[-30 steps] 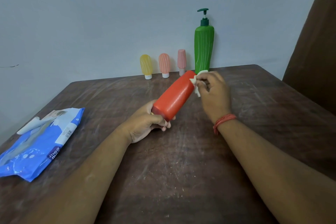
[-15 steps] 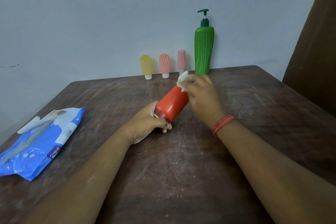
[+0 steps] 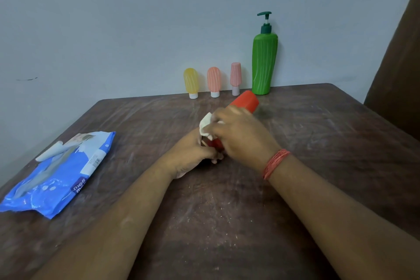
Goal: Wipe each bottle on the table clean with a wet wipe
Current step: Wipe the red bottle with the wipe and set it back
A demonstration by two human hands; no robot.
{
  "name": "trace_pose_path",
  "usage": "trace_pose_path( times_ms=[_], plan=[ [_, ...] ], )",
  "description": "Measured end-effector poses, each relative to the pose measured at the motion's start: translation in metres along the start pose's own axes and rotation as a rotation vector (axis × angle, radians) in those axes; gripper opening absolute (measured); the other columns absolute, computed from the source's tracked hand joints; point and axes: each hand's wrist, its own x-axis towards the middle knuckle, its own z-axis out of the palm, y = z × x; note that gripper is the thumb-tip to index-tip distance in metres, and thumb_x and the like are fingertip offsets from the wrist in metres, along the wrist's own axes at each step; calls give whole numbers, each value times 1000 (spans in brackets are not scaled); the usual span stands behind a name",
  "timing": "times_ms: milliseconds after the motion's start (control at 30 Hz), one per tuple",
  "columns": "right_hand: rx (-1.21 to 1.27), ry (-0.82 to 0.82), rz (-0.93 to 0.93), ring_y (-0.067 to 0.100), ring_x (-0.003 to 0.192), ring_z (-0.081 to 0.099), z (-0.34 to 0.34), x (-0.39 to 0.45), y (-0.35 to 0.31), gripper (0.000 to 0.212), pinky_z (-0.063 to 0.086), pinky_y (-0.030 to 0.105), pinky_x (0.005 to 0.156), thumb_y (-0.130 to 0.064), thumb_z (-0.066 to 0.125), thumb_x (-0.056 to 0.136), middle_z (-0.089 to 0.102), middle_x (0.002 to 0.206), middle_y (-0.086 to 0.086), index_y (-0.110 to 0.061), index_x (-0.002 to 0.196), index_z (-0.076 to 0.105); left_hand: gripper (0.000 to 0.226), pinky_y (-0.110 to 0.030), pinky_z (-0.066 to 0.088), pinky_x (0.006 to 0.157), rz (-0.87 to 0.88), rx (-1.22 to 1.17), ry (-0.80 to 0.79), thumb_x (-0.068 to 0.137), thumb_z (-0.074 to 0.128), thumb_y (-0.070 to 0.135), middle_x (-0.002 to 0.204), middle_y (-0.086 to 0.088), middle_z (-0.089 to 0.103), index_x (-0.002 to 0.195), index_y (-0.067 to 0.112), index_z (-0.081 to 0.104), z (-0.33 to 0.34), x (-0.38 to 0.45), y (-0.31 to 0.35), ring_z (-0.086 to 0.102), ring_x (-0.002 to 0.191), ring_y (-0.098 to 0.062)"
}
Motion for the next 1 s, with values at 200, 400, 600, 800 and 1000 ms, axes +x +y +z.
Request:
trace_pose_path(
  times_ms=[200, 400, 600, 800, 1000],
  plan=[
    [19, 55, 211, 26, 103, 54, -1, -3, 8, 30, 48, 35, 81, -7, 65, 82, 60, 106, 2, -22, 107, 73, 39, -29, 55, 69, -48, 25, 18, 67, 66, 0, 77, -11, 72, 105, 8, 60, -1, 4, -3, 66, 71, -20],
    [9, 73, 191, 27, 101, 55, 7, -1, 25, 34, 48, 33, 80, -1, 68, 76, 59, 104, 7, -19, 104, 71, 44, -34, 55, 73, -81, 8, 56, 66, 69, 2, 78, -12, 71, 109, 8, 58, -1, 5, -4, 66, 76, -24],
    [94, 302, 674, 2, 78, 57, 9, -10, 73, 16, 44, 25, 64, -32, 58, 93, 56, 91, -4, -18, 88, 62, 63, -31, 55, 80, -114, 67, 11, 65, 75, 9, 83, -22, 72, 124, 18, 53, -3, 7, -5, 70, 76, -18],
    [313, 336, 694, 7, 90, 55, 2, -22, 75, 27, 35, 5, 74, -24, 52, 102, 57, 100, -7, -15, 122, 68, 71, -35, 54, 80, -113, 13, -16, 55, 78, 19, 86, -20, 71, 122, 21, 54, -6, 6, -7, 68, 75, -20],
    [506, 357, 830, 11, 93, 61, 10, -27, 80, 24, 42, 13, 73, -27, 54, 101, 66, 104, -1, -15, 113, 71, 72, -33, 52, 75, -115, -51, -34, 56, 79, 18, 85, -16, 71, 123, 22, 54, -6, 5, -5, 63, 71, -21]
  ],
)
